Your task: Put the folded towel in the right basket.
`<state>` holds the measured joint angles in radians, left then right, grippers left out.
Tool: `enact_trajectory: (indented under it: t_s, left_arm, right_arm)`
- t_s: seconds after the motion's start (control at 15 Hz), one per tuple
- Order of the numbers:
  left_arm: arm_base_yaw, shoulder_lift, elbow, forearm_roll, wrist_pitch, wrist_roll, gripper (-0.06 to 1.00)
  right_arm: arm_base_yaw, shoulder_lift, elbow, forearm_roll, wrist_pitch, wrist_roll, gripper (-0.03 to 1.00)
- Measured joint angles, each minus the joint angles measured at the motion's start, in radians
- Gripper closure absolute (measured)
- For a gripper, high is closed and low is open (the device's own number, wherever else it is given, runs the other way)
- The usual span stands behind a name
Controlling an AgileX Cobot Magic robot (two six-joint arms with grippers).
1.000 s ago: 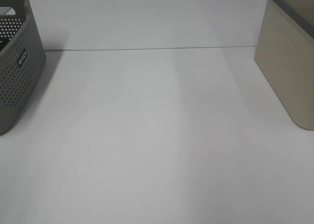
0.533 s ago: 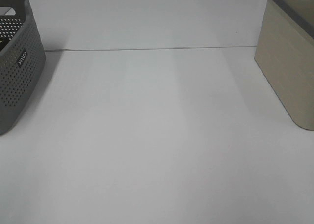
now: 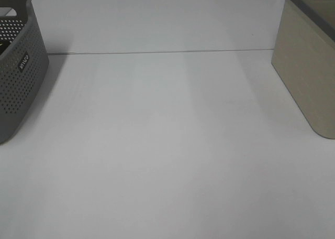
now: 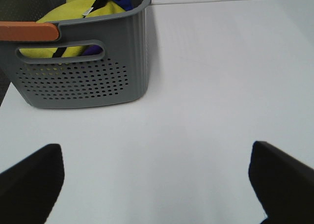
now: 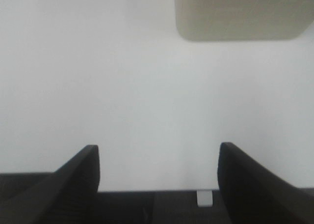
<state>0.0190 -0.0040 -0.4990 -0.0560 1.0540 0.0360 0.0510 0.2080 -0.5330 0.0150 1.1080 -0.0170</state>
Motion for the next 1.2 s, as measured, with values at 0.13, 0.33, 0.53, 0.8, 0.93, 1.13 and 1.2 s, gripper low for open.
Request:
enact_trajectory:
  t_s: [0.13, 0.33, 0.53, 0.8, 0.93, 1.13, 1.2]
  left_arm:
    - [0.0, 0.0, 0.0, 0.0, 0.0, 0.0, -0.03]
    - [0.0, 0.0, 0.0, 0.0, 0.0, 0.0, -0.03]
    - [0.0, 0.0, 0.0, 0.0, 0.0, 0.0, -0.03]
    - [0.0, 0.0, 0.0, 0.0, 0.0, 0.0, -0.03]
    - [0.0, 0.0, 0.0, 0.0, 0.0, 0.0, -0.03]
    - [0.0, 0.0, 0.0, 0.0, 0.0, 0.0, -0.03]
    - [0.0, 0.0, 0.0, 0.0, 0.0, 0.0, -0.03]
  right_arm:
    - [0.0, -0.174, 0.025, -0.001, -0.033, 0.0, 0.32]
    - [0.0, -0.214, 0.027, -0.001, -0.04, 0.0, 0.32]
    - [0.0, -0.214, 0.027, 0.0, -0.041, 0.0, 0.32]
    - [0.0, -0.214, 0.027, 0.0, -0.041, 0.0, 0.32]
    - [0.0, -0.214, 0.027, 0.0, -0.041, 0.0, 0.32]
    - [0.0, -0.214, 0.027, 0.0, -0.041, 0.0, 0.32]
    - [0.0, -0.214, 0.027, 0.0, -0.041, 0.0, 0.32]
